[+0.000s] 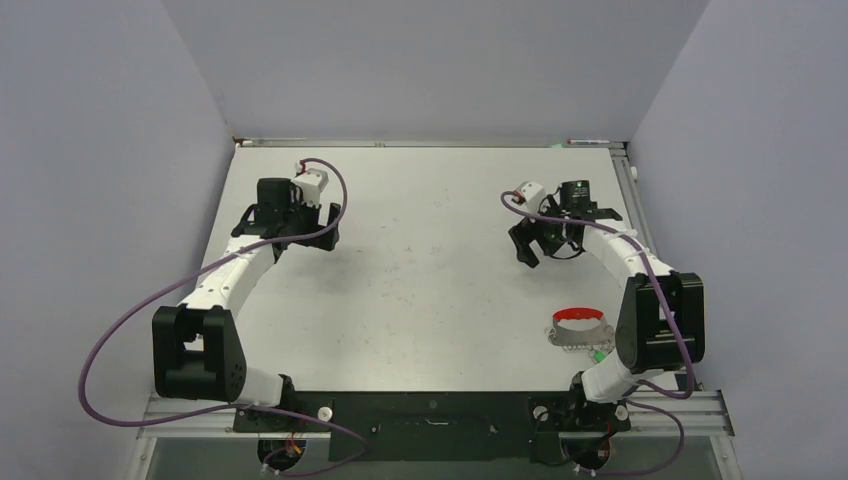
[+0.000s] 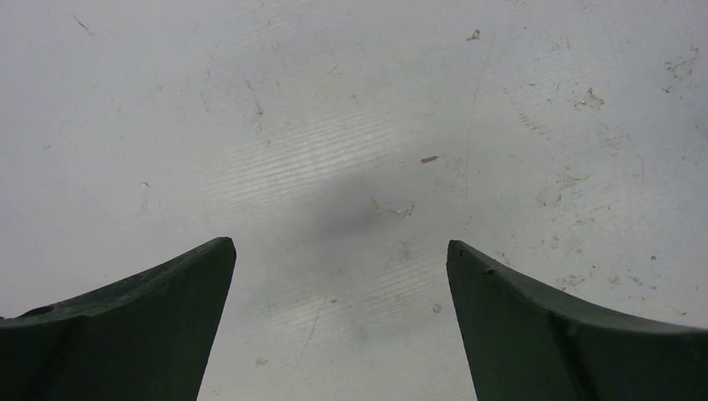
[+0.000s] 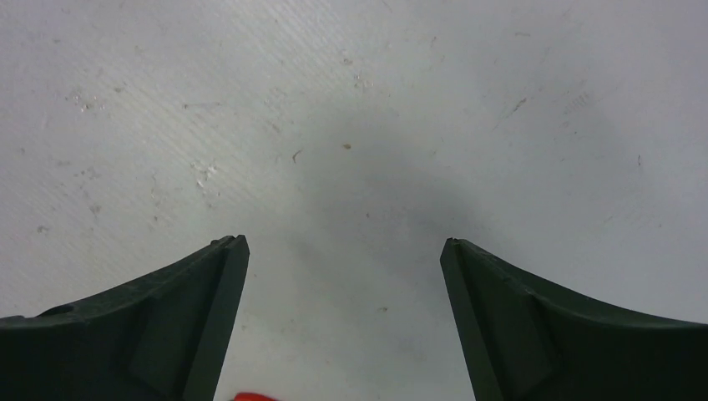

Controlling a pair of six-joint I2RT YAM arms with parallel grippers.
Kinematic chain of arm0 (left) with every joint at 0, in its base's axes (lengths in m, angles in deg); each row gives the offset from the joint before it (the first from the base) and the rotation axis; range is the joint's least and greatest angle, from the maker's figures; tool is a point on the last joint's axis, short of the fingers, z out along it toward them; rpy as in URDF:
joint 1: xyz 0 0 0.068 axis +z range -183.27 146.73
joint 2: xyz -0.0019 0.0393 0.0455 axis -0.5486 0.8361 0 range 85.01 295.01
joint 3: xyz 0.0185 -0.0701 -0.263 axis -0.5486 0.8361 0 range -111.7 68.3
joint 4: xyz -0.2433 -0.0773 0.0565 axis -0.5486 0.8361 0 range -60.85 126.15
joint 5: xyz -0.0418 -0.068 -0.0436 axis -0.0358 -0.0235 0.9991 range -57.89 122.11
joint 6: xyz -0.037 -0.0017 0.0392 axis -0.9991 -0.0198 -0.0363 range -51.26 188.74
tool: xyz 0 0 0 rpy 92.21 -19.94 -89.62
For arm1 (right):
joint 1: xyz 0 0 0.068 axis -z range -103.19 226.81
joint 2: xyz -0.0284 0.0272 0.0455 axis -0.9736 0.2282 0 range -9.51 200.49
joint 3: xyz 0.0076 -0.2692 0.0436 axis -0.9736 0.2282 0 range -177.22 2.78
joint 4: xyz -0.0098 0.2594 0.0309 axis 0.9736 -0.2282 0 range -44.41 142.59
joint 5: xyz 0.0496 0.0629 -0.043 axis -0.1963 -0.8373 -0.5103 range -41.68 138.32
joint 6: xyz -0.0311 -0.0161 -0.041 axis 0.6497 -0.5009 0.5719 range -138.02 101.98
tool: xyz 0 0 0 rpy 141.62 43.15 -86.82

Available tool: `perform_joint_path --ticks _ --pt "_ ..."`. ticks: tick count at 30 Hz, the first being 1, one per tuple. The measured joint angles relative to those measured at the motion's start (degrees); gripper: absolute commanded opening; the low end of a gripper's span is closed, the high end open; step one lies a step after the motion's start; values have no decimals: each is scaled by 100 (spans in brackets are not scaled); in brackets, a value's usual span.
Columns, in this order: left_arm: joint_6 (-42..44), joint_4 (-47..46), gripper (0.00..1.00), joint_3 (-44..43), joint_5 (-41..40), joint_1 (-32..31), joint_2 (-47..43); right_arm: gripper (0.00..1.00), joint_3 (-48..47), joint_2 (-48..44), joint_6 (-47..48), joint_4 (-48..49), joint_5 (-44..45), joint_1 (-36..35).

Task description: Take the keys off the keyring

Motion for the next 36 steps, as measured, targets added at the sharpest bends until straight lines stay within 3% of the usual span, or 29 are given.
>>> perform_joint_path --ticks 7,12,21,26,31,36 --pt "2 -17 96 15 7 -50 -46 90 -221 0 1434 -1445 120 710" --pt "-2 -15 96 15 7 -118 -46 90 -151 -37 2465 -2050 717 1399" --pt "-13 -13 96 15 7 -192 -52 98 365 -57 3571 -2321 1353 1322" --pt "-22 -4 96 15 7 -192 -116 91 599 232 3729 -2273 1462 1008" --pt "-22 7 96 15 9 -192 -216 72 756 332 3646 -2208 1720 481" --pt "-22 9 96 15 46 -192 -232 60 741 369 3143 -2057 1738 -146"
